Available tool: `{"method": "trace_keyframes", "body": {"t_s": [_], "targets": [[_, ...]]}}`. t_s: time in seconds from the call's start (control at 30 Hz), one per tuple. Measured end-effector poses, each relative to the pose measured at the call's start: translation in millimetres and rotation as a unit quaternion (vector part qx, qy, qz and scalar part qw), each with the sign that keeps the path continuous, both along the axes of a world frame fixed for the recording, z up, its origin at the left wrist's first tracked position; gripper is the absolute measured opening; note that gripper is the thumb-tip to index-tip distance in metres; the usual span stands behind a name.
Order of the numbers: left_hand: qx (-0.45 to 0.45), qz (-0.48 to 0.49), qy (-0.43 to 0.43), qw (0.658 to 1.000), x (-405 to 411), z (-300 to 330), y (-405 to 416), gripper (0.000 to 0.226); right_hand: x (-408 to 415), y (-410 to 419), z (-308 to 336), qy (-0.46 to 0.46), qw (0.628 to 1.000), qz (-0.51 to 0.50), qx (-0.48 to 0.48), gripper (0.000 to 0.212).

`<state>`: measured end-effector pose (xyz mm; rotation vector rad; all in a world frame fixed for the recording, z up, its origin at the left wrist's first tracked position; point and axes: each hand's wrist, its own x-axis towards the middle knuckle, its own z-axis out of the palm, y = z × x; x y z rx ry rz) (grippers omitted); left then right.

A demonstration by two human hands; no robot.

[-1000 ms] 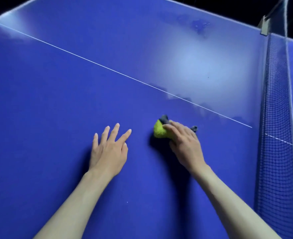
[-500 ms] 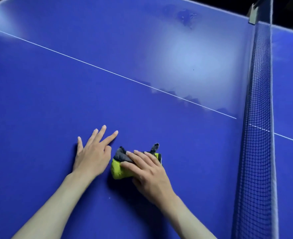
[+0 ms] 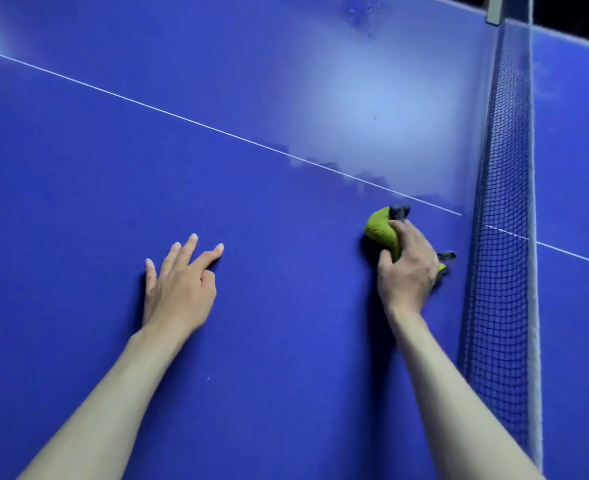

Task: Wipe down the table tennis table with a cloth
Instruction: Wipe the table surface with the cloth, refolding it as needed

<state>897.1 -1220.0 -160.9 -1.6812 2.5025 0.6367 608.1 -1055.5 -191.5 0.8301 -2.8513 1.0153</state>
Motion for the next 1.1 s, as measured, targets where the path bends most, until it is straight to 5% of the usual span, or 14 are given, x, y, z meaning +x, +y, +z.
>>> {"method": "trace_keyframes", "body": {"t_s": [0.1, 0.23, 0.5, 0.87, 1.1], "targets": [[-0.111, -0.022, -0.045, 0.993, -19, 10, 17, 0.047, 71, 27, -1, 0.013, 0.991, 0.129, 0.017, 0.059], [-0.144, -0.118, 0.016, 0.982, -52, 20, 64, 0.052, 62, 57, -1, 0.033, 0.959, 0.279, 0.039, 0.064], [-0.018, -0.182, -0.055, 0.982, -77, 14, 121, 0.068, -123, 20, -3, -0.025, 1.000, -0.011, -0.001, 0.071], [-0.015, -0.162, -0.038, 0.986, -78, 15, 123, 0.060, 66, 115, -9, -0.001, 1.000, 0.016, 0.009, 0.074], [-0.015, -0.162, 0.062, 0.985, -62, 7, 111, 0.059, -57, 73, -18, 0.023, 0.999, 0.028, 0.009, 0.073]]}}
